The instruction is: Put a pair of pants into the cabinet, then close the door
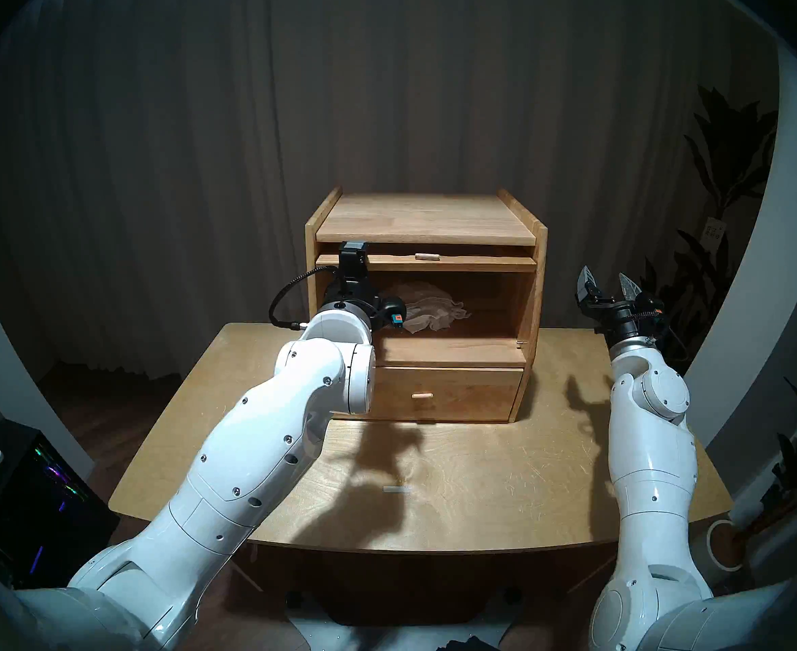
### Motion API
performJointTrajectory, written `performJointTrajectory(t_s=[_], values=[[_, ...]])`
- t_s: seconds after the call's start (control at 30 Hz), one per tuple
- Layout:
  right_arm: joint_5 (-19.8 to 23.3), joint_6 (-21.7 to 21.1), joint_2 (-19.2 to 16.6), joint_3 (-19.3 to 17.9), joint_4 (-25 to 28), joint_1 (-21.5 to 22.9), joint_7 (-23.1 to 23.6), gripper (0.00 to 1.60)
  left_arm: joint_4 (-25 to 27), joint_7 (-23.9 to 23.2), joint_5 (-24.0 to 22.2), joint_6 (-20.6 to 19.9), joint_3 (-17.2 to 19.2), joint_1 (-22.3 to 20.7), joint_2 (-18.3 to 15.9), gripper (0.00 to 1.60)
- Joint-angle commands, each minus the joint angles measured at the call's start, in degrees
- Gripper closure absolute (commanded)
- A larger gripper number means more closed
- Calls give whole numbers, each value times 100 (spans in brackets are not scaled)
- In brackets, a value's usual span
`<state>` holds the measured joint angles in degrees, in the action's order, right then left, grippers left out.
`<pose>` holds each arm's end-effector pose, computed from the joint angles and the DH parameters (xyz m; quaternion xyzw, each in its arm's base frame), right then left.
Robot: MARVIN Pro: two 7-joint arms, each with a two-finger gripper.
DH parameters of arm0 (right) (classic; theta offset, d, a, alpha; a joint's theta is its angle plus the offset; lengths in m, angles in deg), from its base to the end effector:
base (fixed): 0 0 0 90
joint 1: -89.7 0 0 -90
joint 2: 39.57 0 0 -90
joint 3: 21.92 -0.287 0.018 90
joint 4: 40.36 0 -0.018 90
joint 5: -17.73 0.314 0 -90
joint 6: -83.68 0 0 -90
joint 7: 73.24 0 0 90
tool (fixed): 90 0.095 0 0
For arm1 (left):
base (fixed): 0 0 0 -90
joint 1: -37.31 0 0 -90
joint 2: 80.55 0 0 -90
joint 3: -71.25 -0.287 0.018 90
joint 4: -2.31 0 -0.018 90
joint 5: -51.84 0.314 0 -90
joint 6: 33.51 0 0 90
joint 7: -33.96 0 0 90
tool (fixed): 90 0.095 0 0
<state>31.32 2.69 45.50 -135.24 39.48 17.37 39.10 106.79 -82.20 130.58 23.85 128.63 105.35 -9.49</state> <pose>0.4771 -0.1642 -0.2060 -0.5580 0.0620 -0.8266 0.0397 0.4513 -0.0957 -0.1458 -0.4754 0.5104 -0.5021 0.5113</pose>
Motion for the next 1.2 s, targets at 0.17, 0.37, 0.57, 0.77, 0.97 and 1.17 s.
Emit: performJointTrajectory(t_s=[0.17,0.37,0.57,0.77,0.97,1.17], values=[[0,57,-17,12,121,64,4,0,-309,152,72,-58,-26,-337,278,0],[4,56,-21,16,118,64,1,0,-491,206,89,-24,-53,-509,377,0],[8,56,-25,20,117,64,-2,0,-702,260,153,70,-160,-719,469,0],[12,57,-28,24,117,62,-5,0,-864,214,76,178,-122,-857,503,0],[15,61,-31,28,122,58,-10,0,-671,255,-111,300,-16,-674,472,160],[20,62,-36,33,120,57,-14,0,-190,-44,-760,485,206,-317,429,160]])
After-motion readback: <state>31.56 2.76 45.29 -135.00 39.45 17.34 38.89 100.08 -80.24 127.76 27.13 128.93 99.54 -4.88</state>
